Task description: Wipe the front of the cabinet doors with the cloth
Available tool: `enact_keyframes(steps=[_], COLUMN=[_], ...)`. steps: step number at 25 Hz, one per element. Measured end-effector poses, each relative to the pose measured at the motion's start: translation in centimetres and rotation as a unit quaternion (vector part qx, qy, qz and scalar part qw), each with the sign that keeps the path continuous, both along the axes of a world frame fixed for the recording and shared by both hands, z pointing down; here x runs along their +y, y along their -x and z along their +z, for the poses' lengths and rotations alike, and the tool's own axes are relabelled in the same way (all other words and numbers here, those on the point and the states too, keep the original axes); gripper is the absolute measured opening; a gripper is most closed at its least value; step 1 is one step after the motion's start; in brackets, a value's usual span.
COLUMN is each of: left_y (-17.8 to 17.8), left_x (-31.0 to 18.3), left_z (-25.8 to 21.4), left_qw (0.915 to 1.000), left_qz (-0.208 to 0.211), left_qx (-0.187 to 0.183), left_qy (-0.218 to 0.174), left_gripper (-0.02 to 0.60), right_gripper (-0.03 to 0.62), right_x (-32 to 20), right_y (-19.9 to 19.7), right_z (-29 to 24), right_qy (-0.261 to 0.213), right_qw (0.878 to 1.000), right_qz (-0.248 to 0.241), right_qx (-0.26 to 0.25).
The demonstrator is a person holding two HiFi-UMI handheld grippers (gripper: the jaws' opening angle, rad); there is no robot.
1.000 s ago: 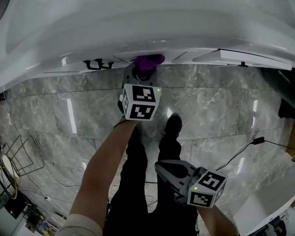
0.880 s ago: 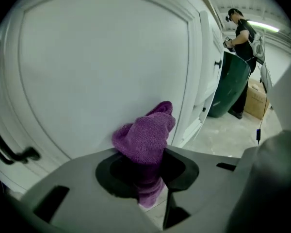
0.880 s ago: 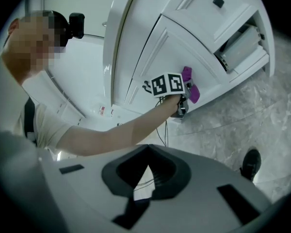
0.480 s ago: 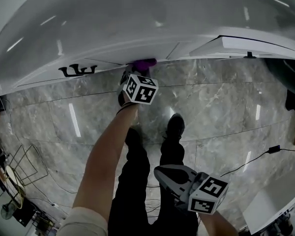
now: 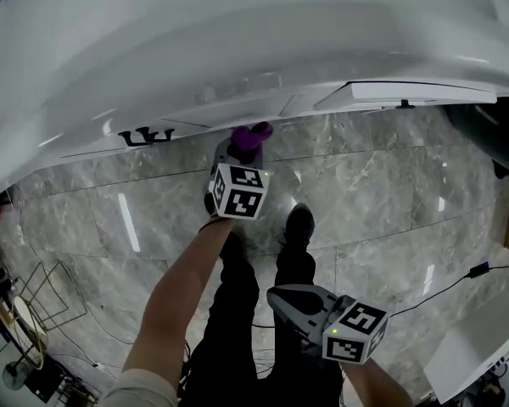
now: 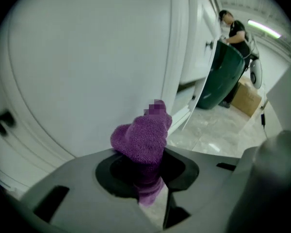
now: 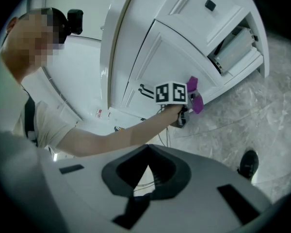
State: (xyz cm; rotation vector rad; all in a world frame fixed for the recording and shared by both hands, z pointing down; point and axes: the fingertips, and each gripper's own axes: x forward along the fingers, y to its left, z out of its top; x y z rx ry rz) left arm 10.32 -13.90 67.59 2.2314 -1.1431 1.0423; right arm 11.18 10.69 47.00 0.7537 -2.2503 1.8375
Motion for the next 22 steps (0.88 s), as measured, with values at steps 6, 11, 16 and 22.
enact_keyframes(steps=[6, 11, 16, 22], left_y=[-4.1, -6.3, -7.9, -9.5], left_x=[-0.6, -3.5, -3.9, -4.1], left_z=[-20.4, -25.0, -24.7, -23.3], left_qw=[0.9858, 0.9766, 0.9807, 0.984], left_qz=[0.025, 0.046, 0.035, 0.034], left_qx=[0.075, 0.042, 0.061, 0.089], left_qy=[-0.148, -0.206, -0.182, -0.151], left_gripper=[0.118, 0.118, 0.117, 0.117], right_gripper=[0.009, 0.009, 0.009, 0.009], right_x=[-0.9, -1.1, -0.8, -1.0], right_y=[0.0, -0.4, -0.8, -2.1], right_z=[-3.5, -4.3, -3.5, -3.5], right_qy=[-0.007, -0.011, -0.003, -0.002], right_qw=[1.0, 1.0, 1.0, 1.0], right_qz=[-0.003, -0.001, 0.006, 0.014], right_qx=[0.003, 0.004, 0.001, -0.006])
